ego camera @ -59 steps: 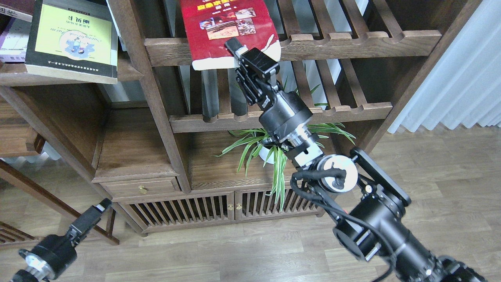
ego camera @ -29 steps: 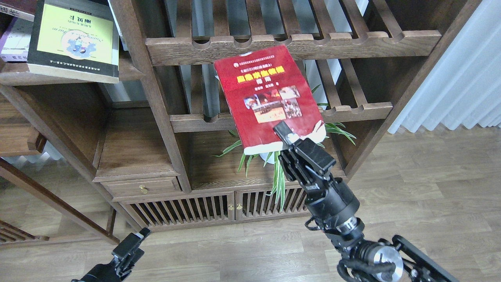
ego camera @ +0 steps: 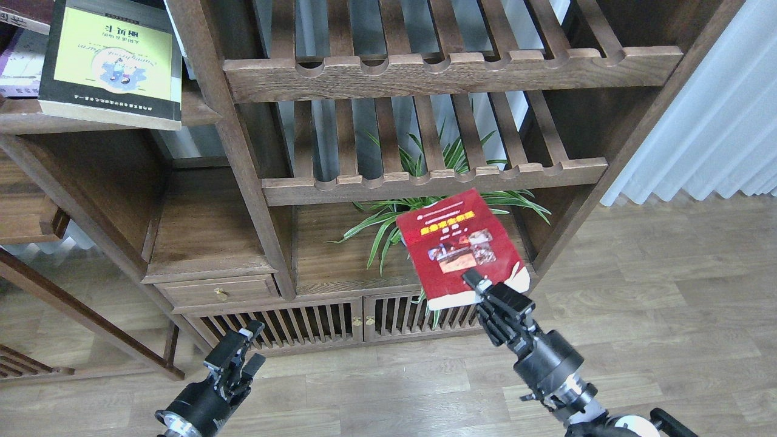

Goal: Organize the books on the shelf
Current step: 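Lower the red book and grip it between both grippers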

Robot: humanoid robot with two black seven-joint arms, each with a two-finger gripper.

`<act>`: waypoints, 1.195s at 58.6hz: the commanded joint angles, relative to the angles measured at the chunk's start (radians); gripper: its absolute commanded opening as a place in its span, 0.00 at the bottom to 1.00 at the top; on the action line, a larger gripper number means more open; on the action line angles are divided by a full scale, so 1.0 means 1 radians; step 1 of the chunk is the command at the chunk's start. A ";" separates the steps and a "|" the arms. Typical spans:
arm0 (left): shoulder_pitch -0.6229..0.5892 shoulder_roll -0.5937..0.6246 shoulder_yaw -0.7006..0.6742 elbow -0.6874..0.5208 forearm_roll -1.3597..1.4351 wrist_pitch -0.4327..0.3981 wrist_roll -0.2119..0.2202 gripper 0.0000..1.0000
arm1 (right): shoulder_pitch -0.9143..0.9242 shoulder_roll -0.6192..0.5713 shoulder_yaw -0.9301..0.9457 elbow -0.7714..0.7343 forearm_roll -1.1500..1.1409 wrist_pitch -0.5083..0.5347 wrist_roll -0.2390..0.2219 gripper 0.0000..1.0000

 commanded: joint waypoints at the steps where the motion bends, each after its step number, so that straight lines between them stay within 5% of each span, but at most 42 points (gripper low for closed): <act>1: -0.017 -0.007 0.018 -0.062 -0.008 0.000 -0.030 1.00 | -0.021 0.049 -0.034 -0.050 -0.005 0.000 -0.075 0.03; 37: -0.020 -0.040 0.253 -0.057 -0.010 0.000 -0.041 0.96 | -0.102 0.221 -0.051 -0.048 -0.088 0.000 -0.095 0.03; 48: -0.025 -0.040 0.273 -0.033 -0.046 0.000 -0.101 0.75 | -0.136 0.253 -0.052 -0.045 -0.132 0.000 -0.095 0.03; 62: -0.026 -0.029 0.328 -0.028 -0.046 0.000 -0.101 0.50 | -0.153 0.287 -0.052 -0.045 -0.154 0.000 -0.095 0.03; 65: -0.025 -0.027 0.332 -0.028 -0.048 0.000 -0.101 0.40 | -0.153 0.289 -0.052 -0.045 -0.158 0.000 -0.095 0.03; 67: -0.022 -0.026 0.332 -0.028 -0.048 0.000 -0.102 0.28 | -0.154 0.289 -0.051 -0.045 -0.161 0.000 -0.095 0.03; 69: -0.020 -0.023 0.332 -0.020 -0.063 0.000 -0.102 0.05 | -0.156 0.290 -0.051 -0.045 -0.161 0.000 -0.095 0.03; 70: -0.022 -0.023 0.332 -0.019 -0.063 0.000 -0.102 0.05 | -0.156 0.290 -0.049 -0.045 -0.161 0.000 -0.095 0.03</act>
